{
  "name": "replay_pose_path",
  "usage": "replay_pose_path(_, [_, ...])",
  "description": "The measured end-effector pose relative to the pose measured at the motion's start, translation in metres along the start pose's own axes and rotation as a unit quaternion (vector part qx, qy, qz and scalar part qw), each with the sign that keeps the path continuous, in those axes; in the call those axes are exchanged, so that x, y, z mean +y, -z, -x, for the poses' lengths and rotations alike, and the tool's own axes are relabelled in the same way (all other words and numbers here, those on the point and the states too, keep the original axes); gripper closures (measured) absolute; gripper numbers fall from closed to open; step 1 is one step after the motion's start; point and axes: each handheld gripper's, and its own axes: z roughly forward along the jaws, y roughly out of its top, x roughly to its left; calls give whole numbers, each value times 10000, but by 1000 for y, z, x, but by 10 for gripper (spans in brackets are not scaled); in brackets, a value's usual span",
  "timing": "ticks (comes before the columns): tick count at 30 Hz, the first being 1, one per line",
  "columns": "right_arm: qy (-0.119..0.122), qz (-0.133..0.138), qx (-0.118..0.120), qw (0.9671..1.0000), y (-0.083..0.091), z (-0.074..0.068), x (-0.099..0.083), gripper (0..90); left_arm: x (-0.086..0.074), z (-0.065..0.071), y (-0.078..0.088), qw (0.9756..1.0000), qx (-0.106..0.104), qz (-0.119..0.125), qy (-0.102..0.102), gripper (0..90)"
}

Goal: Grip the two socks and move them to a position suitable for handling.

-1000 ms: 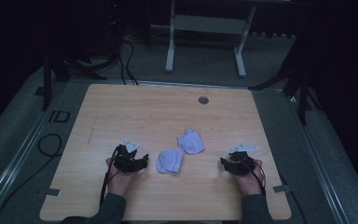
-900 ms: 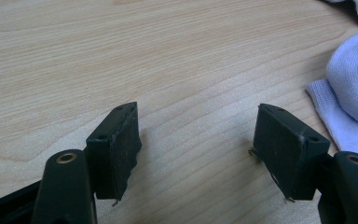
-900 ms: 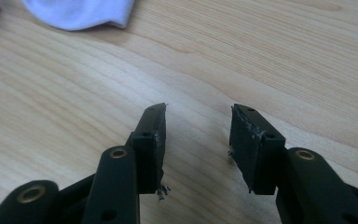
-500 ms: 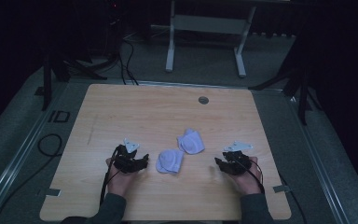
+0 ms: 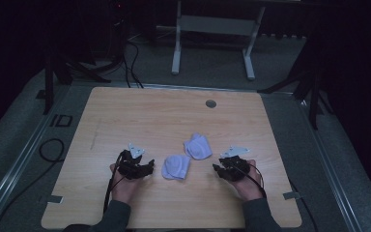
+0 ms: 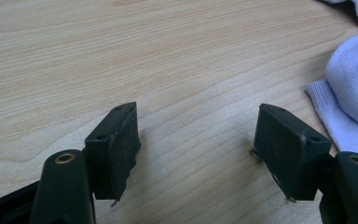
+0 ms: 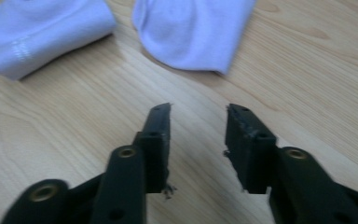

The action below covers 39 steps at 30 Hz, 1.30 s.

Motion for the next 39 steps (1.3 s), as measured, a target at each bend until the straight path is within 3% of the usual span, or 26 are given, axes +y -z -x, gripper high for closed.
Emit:
replay_pose_path(12, [138,32,466,9988,-2,-17,8,846,0,0,0,10000,5,4,4,310])
replay_pose_path(13, [294,5,545,9981,-5,-27,11,873,0,0,0,10000,7,3,2,309])
replay_pose_path(15, [419,0,594,9974,-7,-35,14,891,0,0,0,10000,6,4,3,309])
replay_pose_path(28, [906,105,907,9917,-18,-80,43,900,0,0,0,10000,-11,1,-7,309])
replay_pose_path(39, [1290,-51,1152,9849,-41,-109,59,899,0,0,0,10000,-16,11,-2,309])
